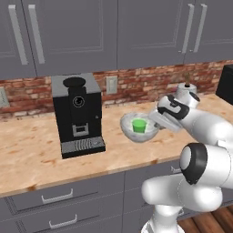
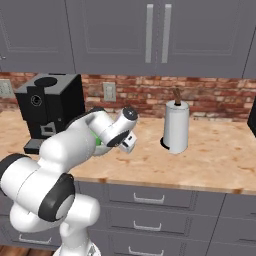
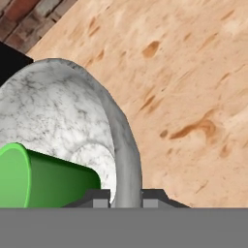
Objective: Place the cup inside the bowl on the dining table and move the bowl to any counter.
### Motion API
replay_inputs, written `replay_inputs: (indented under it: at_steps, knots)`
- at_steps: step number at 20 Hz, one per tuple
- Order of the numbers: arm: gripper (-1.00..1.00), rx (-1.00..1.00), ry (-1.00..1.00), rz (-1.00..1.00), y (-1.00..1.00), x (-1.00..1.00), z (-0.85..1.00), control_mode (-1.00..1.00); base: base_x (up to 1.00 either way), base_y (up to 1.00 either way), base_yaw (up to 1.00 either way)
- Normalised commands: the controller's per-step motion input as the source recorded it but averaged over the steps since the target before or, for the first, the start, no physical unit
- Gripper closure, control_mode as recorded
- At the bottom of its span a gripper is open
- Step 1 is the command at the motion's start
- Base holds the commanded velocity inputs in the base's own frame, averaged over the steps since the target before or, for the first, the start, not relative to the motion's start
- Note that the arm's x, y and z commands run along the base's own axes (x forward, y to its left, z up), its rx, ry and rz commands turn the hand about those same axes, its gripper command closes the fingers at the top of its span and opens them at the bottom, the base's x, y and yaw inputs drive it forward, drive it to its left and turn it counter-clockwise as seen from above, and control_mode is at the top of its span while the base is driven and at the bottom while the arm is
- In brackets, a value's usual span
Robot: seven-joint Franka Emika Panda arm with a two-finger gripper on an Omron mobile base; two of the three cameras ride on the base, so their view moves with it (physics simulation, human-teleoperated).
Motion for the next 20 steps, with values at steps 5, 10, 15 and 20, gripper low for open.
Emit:
replay_inputs:
  at_steps: [5,10,15,20]
  knots:
    - [1.00,-0.01,-0.04,0.02,0.02,0.08,-0.12,-1.00,0.00,0.00,0.00]
    - [1.00,-0.03,-0.01,0.01,0.04,0.21,-0.01,-1.00,0.00,0.00,0.00]
    - [1.00,-0.04,0.00,0.00,0.12,0.30,0.00,-1.00,0.00,0.00,0.00]
    - [1.00,-0.02,0.00,0.00,0.07,0.18,0.00,-1.00,0.00,0.00,0.00]
